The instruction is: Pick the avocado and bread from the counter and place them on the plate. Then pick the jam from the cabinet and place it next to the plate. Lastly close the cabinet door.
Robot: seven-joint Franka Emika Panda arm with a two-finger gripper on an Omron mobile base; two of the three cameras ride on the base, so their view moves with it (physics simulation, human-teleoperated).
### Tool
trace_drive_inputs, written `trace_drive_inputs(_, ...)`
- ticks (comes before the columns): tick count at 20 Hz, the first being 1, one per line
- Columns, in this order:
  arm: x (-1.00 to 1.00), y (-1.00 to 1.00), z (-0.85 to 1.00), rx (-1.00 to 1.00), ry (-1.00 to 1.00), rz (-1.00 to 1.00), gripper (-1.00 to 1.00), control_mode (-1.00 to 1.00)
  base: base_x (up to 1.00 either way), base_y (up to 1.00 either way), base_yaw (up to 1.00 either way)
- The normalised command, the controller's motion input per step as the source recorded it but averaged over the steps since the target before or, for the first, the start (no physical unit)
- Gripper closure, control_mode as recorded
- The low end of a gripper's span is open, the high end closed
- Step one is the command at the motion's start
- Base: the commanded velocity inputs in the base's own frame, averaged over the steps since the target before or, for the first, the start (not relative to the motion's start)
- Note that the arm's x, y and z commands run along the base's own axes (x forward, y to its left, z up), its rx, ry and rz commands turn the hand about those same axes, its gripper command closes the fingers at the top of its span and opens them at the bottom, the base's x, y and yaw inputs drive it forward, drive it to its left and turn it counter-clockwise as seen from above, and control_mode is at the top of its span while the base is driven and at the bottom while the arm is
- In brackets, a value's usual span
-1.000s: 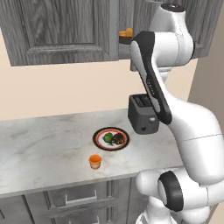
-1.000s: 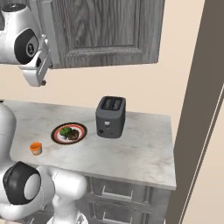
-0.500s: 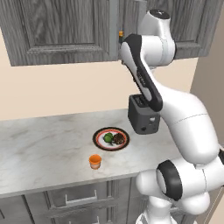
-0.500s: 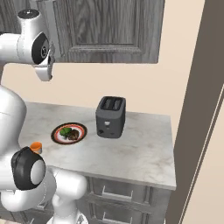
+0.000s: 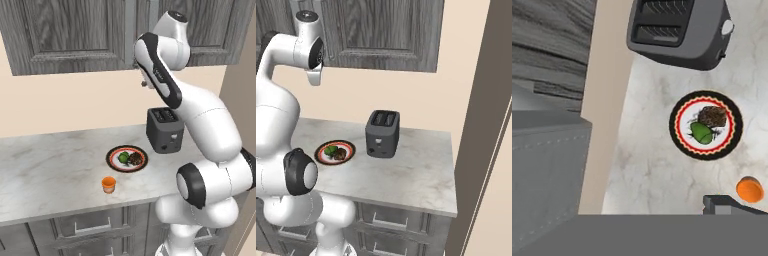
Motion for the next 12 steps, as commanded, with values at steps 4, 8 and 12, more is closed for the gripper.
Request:
trace_drive_inputs(4,1.00,-0.44,-0.35,0.00,0.00,0.00,-1.00,-1.00,0.00,0.00,0.00)
trace_drive_inputs(8,1.00,-0.28,-0.63,0.00,-0.09,-0.02,-1.00,-1.00,0.00,0.00,0.00)
trace_drive_inputs(12,1.00,-0.08,-0.78,0.00,-0.20,-0.07,-1.00,-1.00,0.00,0.00,0.00)
